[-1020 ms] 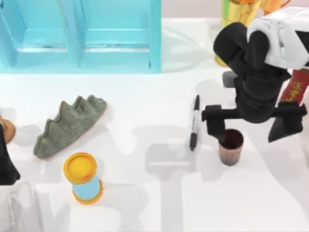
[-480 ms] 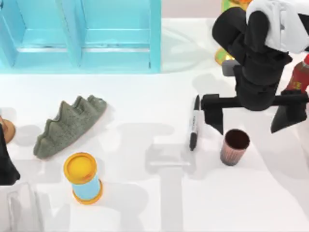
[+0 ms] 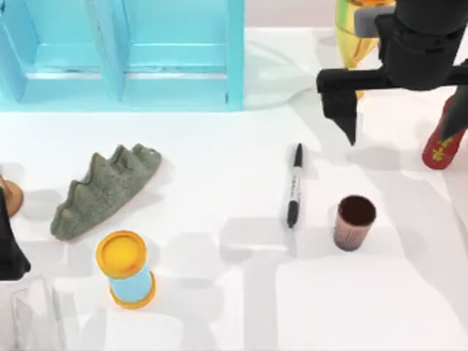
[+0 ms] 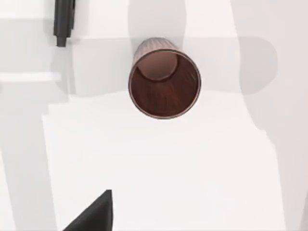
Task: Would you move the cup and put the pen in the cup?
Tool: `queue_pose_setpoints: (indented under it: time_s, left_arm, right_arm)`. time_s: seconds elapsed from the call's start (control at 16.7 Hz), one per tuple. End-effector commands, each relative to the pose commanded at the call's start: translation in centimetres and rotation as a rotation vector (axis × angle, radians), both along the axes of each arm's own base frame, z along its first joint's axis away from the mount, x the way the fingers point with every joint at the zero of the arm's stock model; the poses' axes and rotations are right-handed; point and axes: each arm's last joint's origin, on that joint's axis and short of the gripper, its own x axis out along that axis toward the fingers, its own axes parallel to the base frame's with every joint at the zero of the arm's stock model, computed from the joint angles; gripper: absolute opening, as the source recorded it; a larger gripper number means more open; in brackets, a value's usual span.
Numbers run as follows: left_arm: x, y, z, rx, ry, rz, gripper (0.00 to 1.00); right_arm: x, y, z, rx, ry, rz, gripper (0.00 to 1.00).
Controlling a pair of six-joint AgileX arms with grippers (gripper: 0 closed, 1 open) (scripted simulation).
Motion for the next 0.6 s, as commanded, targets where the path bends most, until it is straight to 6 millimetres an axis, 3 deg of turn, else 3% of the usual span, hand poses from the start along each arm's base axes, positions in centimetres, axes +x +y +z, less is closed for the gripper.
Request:
queue_pose_setpoints:
  time_s: [0.18,0.42,0.6]
  left_arm:
    - [0.0,0.0,0.0,0.0,0.0,0.0,1.0]
    - [0.0,0.0,0.0,0.0,0.0,0.0,1.0]
    - [0.0,0.0,0.0,0.0,0.0,0.0,1.0]
  right_arm:
    - [-0.4,-0.3,1.4,0.002,-0.004,0.0,1.0]
    - [-0.4,-0.1,1.3,0.001,-0.003,0.003,1.0]
    - [0.7,0.9,0.6,-0.012,0.008,-0.016,1.0]
